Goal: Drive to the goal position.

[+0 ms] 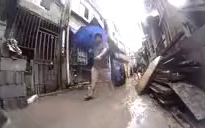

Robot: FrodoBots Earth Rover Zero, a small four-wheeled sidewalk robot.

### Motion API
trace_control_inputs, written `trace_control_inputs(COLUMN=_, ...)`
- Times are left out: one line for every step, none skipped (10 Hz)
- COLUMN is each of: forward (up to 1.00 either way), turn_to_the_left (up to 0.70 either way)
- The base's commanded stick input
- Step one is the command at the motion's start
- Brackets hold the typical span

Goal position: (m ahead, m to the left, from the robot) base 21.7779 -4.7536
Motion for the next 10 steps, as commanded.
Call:
trace_control_inputs(forward=0.0, turn_to_the_left=0.0)
trace_control_inputs(forward=0.0, turn_to_the_left=0.0)
trace_control_inputs(forward=0.0, turn_to_the_left=0.0)
trace_control_inputs(forward=0.55, turn_to_the_left=0.0)
trace_control_inputs(forward=0.81, turn_to_the_left=0.0)
trace_control_inputs(forward=0.99, turn_to_the_left=0.0)
trace_control_inputs(forward=0.99, turn_to_the_left=0.0)
trace_control_inputs(forward=0.99, turn_to_the_left=0.0)
trace_control_inputs(forward=0.99, turn_to_the_left=0.0)
trace_control_inputs(forward=0.99, turn_to_the_left=0.0)
